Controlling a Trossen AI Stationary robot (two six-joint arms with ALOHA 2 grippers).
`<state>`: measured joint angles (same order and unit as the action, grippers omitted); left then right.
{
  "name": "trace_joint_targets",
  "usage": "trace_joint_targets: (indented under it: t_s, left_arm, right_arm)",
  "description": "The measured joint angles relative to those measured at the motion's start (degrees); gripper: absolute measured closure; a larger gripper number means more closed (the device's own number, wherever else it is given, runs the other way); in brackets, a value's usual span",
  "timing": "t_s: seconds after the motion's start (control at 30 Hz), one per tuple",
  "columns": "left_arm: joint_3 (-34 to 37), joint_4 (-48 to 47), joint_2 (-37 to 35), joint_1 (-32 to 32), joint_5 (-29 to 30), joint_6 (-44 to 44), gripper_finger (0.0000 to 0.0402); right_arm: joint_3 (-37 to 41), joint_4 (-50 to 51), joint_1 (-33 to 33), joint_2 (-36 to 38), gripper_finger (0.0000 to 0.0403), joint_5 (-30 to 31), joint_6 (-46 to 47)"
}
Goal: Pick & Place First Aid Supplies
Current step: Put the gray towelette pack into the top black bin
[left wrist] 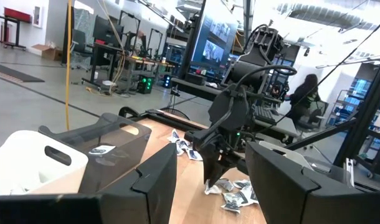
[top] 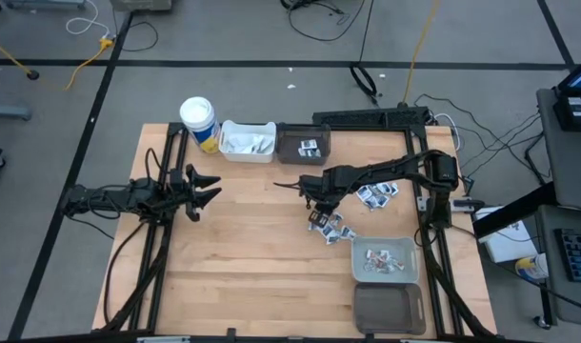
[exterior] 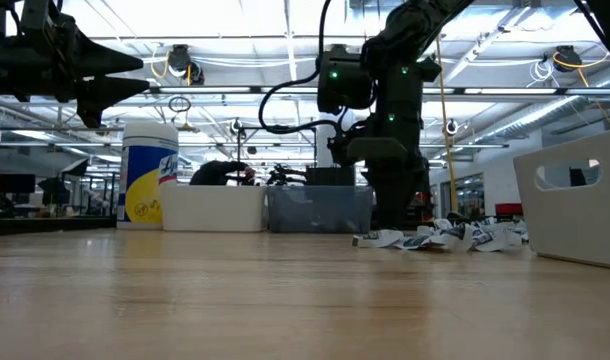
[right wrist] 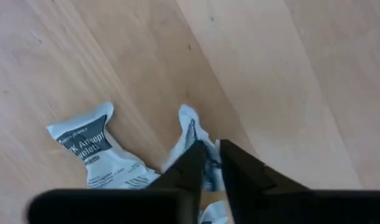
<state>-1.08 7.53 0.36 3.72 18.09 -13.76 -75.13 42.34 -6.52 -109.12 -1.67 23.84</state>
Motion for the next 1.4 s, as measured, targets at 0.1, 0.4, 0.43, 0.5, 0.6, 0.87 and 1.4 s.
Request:
trace_joint_targets:
  t_s: [0.1, 0.4, 0.43, 0.5, 0.6, 0.87, 1.4]
  left_arm:
    - [0.0, 0.0, 0.0, -0.01, 0.01, 0.0, 0.0206]
    - [0.0, 0.0, 0.01, -0.01, 0.0, 0.0, 0.0206]
    - [0.0, 0.0, 0.0, -0.01, 0.0, 0.0, 0.0206]
    - [0.0, 0.0, 0.01, -0.01, 0.0, 0.0, 0.0206]
    - [0.0, 0.0, 0.01, -0.02, 0.0, 0.0, 0.0206]
    - [0.0, 0.0, 0.02, -0.01, 0.0, 0.0, 0.0206]
    - [0.0, 0.0, 0.0, -0.01, 0.0, 0.0, 0.0206]
  right_arm:
    - [0.0, -0.62, 0.0, 0.0, 0.0395, 0.0, -1.05]
    - [-4.8, 8.89, -0.57, 0.0, 0.04, -0.09, -6.95]
    - [-6.06, 10.84, -0.72, 0.0, 0.04, -0.08, -8.43]
    - [-8.55, 14.36, -1.03, 0.0, 0.0401, -0.27, -12.01]
    - [-12.11, 18.01, -1.67, 0.0, 0.0401, -3.38, -18.39]
    - [-21.75, 27.05, -2.65, 0.0, 0.0402, -6.14, -30.55]
    - [-31.1, 30.37, -13.79, -3.47, 0.0403, -6.08, -45.9]
